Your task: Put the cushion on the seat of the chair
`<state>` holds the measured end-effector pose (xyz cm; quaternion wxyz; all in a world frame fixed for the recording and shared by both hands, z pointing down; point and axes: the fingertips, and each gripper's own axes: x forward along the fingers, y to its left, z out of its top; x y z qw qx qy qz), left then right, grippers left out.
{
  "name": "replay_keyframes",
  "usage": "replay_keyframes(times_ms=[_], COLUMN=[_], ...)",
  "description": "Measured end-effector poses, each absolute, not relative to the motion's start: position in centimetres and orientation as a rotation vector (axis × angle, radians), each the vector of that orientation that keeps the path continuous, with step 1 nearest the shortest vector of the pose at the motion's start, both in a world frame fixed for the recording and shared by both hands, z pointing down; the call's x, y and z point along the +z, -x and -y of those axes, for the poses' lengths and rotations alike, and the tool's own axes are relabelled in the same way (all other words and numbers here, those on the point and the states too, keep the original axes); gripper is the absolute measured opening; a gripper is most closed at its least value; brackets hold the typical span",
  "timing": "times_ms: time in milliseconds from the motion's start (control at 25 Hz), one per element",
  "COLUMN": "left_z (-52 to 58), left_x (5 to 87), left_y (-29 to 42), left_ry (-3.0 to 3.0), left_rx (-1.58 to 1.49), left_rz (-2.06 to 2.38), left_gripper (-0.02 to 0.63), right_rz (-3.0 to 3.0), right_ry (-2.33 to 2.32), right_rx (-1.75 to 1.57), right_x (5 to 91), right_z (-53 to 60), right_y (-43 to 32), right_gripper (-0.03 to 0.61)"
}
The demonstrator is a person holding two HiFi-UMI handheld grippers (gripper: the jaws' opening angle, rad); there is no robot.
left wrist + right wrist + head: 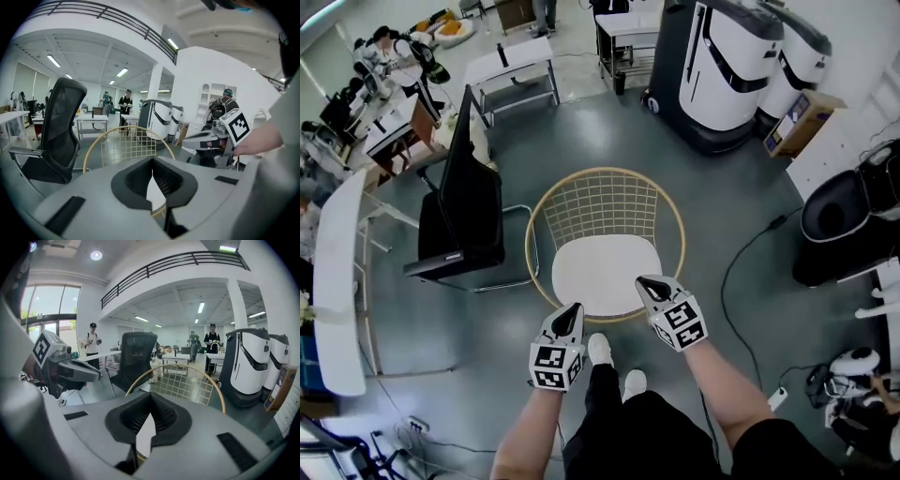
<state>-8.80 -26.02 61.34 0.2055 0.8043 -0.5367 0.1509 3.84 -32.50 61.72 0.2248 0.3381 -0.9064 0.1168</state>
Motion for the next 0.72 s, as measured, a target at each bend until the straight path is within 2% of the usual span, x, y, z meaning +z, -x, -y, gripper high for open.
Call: replay_keyframes(times_ms=[320, 720], left_z=[17.6, 7.7], left_x=[51.5, 45.1], left_y=[6.0, 3.9], left_ry=[-2.308, -2.402], left_rx=[0.344, 0.319], left_rz=[1.545, 1.542], left_gripper=[0.017, 0.017], right_rz=[2.599, 2.693], right_ry=[-0.914, -0.949], right_rx=[0.248, 0.285], right_x=[50.9, 44.2], right_z=[24.2, 14.1], right_y=[-5.4, -6.9], right_gripper=[0.012, 0.012])
